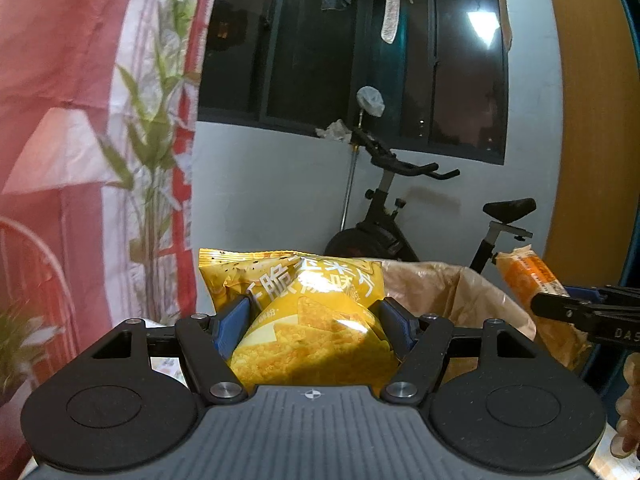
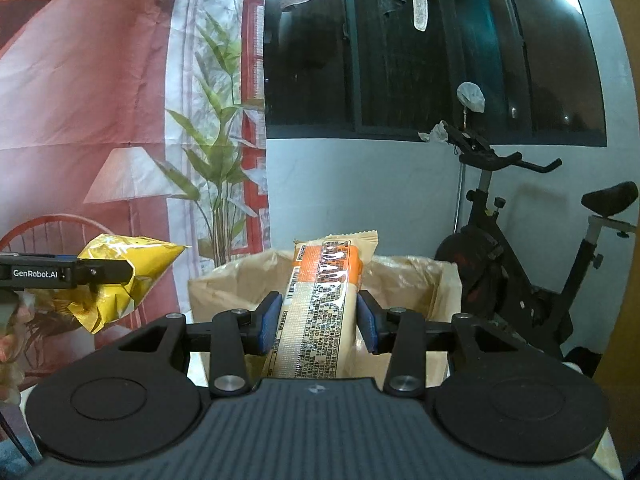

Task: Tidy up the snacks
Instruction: 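Carry both snacks over the box and open both tools to drop them in, then grasp the green tortilla-chip bag with the left tool while the right tool grasps the orange bag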

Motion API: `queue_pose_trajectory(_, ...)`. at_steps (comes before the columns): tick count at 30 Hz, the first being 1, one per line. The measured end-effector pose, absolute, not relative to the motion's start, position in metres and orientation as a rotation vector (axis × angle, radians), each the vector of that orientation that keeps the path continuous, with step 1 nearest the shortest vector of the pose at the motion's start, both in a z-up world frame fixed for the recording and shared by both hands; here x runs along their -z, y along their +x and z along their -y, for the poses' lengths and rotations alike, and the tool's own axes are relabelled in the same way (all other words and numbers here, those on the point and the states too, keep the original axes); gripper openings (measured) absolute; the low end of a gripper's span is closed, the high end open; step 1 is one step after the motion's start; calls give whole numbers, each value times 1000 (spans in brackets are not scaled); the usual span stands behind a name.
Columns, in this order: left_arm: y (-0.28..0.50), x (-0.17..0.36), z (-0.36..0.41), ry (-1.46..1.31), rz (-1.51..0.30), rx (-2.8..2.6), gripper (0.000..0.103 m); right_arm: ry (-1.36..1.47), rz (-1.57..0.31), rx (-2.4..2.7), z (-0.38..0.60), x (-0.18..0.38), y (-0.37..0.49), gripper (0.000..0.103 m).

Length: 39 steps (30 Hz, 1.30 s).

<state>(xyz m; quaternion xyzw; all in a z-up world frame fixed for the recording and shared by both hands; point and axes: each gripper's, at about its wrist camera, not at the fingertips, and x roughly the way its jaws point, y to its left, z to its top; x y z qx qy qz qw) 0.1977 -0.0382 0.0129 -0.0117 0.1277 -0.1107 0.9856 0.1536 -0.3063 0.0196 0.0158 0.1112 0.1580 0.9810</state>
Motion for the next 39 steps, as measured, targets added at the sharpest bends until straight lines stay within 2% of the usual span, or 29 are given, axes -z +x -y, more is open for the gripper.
queue_pose_trajectory(10,268,-31,71,-12,-276,288,73,22,-267,-290,310,-32,224,43)
queue_pose_trajectory(21,336,-19,126,189,-367,309,74,137,-441,-206,323,-10,296,43)
queue_pose_trajectory(25,356,-4,136,245,-439,309,76,139,-479,-178,324,-6,304,43)
queue_pose_trajectory(27,364,-1,134,237,-470,306,83,139,-502,-169,325,-4,308,44)
queue_pose_trajectory(30,367,1,122,186,-505,306,85,150,-525,-155,328,-2,309,46)
queue_pose_trajectory(32,365,1,113,154,-522,305,85,157,-519,-155,330,-3,306,61)
queue_pose_trajectory(33,363,0,108,138,-526,301,85,159,-517,-154,331,-5,304,62)
queue_pose_trajectory(39,330,-15,71,36,-510,300,85,145,-484,-190,329,-20,279,62)
